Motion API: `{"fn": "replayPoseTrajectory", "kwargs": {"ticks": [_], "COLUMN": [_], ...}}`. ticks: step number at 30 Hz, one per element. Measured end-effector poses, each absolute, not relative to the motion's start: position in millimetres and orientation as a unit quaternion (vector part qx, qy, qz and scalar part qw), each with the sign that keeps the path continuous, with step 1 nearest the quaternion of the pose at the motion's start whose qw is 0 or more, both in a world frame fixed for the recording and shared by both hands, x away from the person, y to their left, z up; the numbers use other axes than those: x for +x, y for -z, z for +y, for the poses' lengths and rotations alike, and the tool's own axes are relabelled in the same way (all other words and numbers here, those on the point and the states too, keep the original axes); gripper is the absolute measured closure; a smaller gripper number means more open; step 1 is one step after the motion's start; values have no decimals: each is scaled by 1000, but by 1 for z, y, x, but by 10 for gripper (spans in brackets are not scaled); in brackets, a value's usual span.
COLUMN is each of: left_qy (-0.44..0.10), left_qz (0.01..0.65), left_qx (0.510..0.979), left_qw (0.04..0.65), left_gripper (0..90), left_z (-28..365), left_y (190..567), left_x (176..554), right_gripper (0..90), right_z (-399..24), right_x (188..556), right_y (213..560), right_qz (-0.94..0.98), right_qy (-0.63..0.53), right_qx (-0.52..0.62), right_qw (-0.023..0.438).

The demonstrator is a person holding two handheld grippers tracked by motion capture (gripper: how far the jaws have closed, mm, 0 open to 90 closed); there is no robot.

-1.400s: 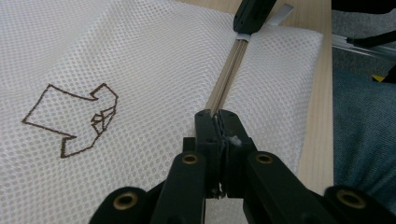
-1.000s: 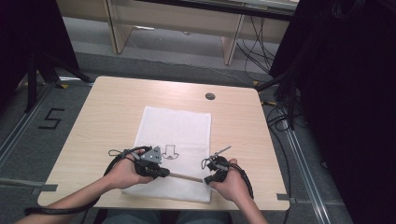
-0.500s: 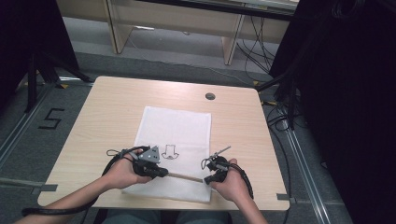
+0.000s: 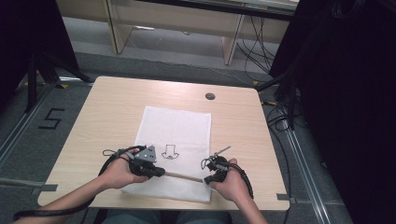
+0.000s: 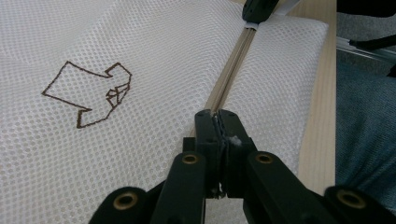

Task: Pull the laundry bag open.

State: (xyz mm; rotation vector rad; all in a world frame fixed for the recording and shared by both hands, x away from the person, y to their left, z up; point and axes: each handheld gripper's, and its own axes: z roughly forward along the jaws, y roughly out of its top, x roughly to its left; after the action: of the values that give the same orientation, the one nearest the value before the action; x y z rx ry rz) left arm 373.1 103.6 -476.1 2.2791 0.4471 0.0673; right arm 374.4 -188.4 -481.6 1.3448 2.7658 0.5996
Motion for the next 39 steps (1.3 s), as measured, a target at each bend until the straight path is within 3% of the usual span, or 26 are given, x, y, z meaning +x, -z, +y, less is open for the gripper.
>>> {"fn": "replayPoseTrajectory", "kwargs": {"ticks": [22,39], "left_qy": [-29,-40], "left_qz": [192,230], "left_qx": [898,893], "left_qw": [396,385], "left_gripper": [874,874], "left_z": [124,165], "left_y": [478,480], "left_x": [373,373], "right_gripper": [900,900], "right_z": [-188,-188], "right_x": [374,374], "right_y": [481,482], "right_qz": [882,882], "right_qy": [-190,-190], "right_qx": [430,430], "right_qw": [4,5]}}
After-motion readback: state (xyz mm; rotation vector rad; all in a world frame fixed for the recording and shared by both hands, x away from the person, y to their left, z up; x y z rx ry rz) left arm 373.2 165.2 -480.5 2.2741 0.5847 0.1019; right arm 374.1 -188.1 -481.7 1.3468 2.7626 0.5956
